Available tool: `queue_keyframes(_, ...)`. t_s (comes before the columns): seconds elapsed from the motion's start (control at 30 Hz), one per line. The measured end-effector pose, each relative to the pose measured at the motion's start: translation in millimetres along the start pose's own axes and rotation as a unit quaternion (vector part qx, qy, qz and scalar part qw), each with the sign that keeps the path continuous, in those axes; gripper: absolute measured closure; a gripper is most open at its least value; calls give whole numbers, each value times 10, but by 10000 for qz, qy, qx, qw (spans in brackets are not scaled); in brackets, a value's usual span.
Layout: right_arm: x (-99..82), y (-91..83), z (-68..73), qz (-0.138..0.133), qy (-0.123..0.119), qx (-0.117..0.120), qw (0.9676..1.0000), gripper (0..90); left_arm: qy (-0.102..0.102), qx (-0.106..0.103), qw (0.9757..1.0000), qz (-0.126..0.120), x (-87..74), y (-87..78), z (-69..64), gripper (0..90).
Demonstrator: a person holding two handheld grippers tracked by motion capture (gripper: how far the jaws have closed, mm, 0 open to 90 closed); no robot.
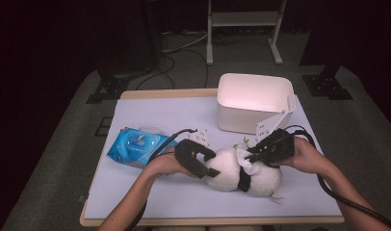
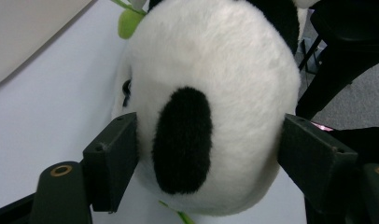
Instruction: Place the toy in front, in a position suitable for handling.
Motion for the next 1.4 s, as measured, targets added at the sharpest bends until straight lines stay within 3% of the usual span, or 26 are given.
queue_keyframes(0.13,-16,-2,4,-24,18,11,10000,745,-88,-59,9999,-82,-41,38,5,193)
queue_keyframes(0.2,-20,-1,2,-34,21,14,10000,745,-95,-71,9999,-72,-49,42,7,166)
queue_keyframes(0.27,-32,-1,-1,-35,25,7,10000,745,-97,-61,9999,105,-101,86,10,130)
queue_keyframes(0.37,-43,-4,-1,-13,26,-4,10000,745,-169,-95,9998,27,-121,126,31,124)
queue_keyframes(0.57,-52,-19,-2,-11,51,-36,10000,745,-129,-98,9997,-191,-102,91,47,287)
queue_keyframes(0.73,-37,-29,-8,19,13,-89,10000,746,-205,-53,9993,-301,-20,47,64,337)
queue_keyframes(1.07,1,-60,-32,-246,47,-16,9997,750,49,82,9998,-174,219,-91,40,349)
queue_keyframes(1.4,81,-94,-48,-546,25,-16,9985,751,231,264,9994,-1,350,-319,17,350)
Point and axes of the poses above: each handheld gripper's, and its own axes: y roughly forward along the jaws, x roughly out of its top, z roughly to its left, the point moved 4 cm from there along y, roughly forward along the jaws, and after that the axes turned 3 degrees about x, right-handed, at the moved point
